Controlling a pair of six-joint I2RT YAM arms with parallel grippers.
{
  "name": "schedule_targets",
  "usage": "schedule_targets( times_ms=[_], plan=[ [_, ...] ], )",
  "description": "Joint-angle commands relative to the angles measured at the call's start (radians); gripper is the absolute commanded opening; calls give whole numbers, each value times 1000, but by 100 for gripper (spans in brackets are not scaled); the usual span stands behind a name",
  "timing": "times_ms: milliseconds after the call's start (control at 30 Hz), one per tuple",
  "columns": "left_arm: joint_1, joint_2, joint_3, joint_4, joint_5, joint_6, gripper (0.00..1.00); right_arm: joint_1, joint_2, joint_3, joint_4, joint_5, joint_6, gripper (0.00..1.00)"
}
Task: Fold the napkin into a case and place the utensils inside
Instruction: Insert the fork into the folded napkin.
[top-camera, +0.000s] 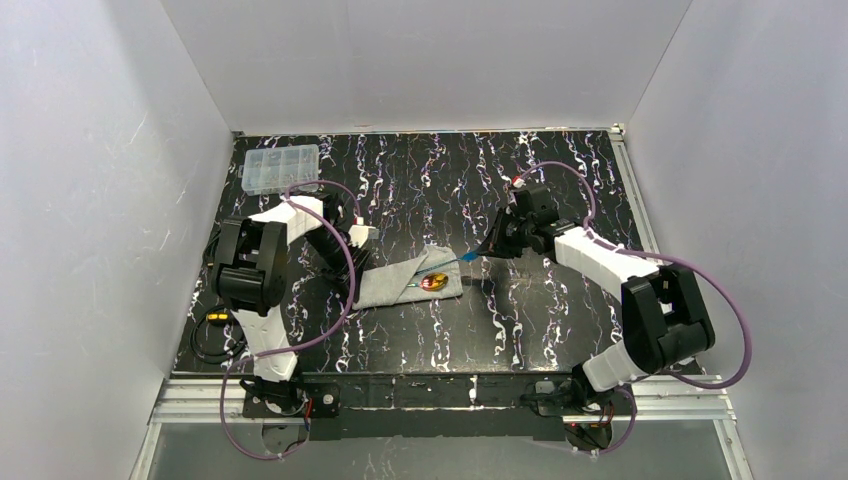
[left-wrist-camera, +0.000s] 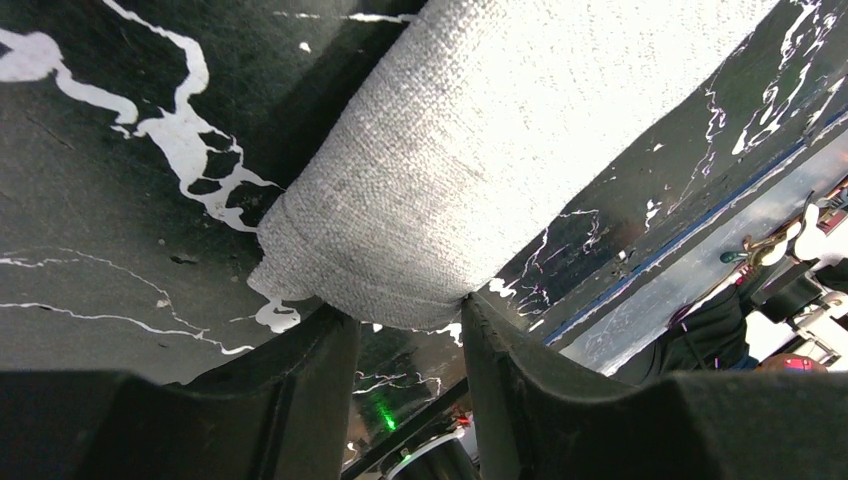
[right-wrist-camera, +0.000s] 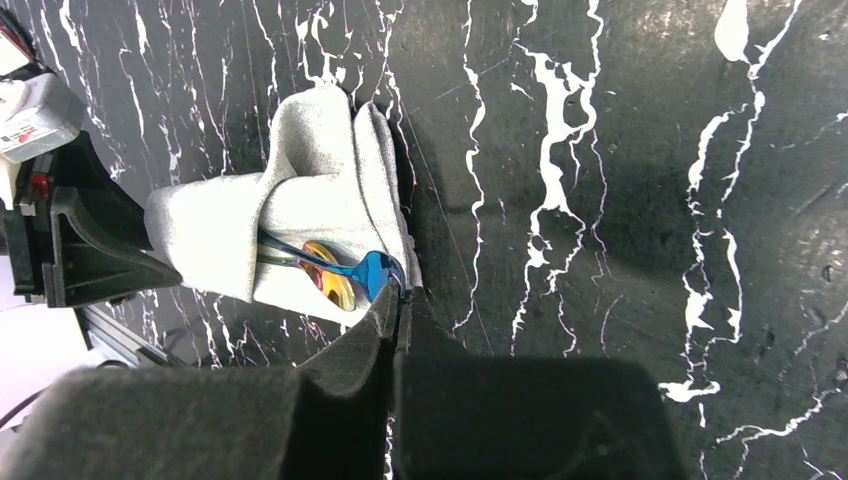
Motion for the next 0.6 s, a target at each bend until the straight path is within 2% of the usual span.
schedule_targets(
  times_ms=[0, 567],
  plan=[
    [3, 10, -9, 5, 8, 8, 40, 13, 33, 3, 92, -34, 44, 1],
    [3, 12, -10, 27, 10, 14, 39, 178, 213, 96, 173, -2, 93, 1]
  ],
)
